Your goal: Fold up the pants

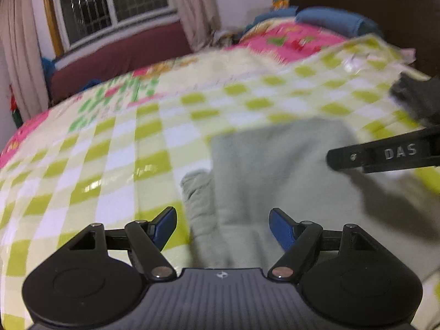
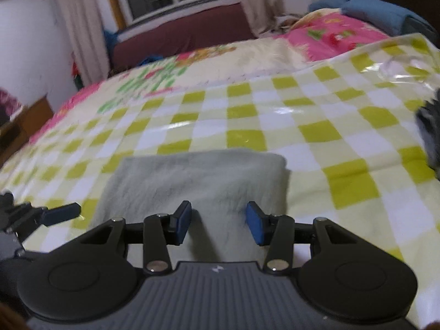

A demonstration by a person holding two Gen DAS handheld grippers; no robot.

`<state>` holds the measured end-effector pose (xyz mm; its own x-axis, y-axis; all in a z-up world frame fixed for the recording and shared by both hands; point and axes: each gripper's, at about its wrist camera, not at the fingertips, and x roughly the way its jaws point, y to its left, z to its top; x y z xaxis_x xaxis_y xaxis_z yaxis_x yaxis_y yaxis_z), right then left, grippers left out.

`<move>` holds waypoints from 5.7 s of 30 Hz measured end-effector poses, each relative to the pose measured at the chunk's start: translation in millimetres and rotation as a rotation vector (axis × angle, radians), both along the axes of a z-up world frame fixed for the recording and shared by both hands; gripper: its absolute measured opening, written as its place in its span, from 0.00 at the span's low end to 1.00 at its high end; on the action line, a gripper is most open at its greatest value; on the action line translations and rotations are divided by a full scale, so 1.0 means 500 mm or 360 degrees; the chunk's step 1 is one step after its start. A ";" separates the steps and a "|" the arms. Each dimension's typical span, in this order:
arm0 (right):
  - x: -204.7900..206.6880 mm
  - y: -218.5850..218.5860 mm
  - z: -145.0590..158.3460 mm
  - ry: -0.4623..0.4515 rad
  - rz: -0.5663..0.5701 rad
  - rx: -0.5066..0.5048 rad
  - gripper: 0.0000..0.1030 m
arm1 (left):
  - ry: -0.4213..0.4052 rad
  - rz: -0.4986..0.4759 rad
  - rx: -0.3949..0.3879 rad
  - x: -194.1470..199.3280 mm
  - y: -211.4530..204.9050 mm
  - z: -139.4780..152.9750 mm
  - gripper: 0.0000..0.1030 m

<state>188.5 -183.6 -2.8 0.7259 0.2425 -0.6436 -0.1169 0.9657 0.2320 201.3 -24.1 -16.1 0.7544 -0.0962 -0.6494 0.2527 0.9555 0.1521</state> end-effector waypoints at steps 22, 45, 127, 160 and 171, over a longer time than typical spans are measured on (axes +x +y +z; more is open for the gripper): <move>-0.088 -0.041 -0.001 0.0224 -0.0080 0.0025 0.44 | 0.0107 0.0116 0.0119 -0.059 -0.003 0.022 0.87; -0.273 -0.014 0.035 0.0187 -0.0113 0.0050 0.45 | 0.0058 0.0112 0.0064 -0.237 0.013 0.067 0.86; -0.360 0.032 0.015 0.0052 0.0053 -0.0023 0.54 | 0.0120 0.0126 0.0072 -0.318 0.003 0.012 0.94; -0.362 0.045 0.006 0.0119 0.0078 -0.0068 0.58 | 0.0115 0.0170 -0.0008 -0.314 0.018 0.020 1.00; -0.365 0.044 0.005 0.0125 0.0077 -0.0070 0.59 | 0.0113 0.0166 -0.0011 -0.317 0.016 0.022 1.00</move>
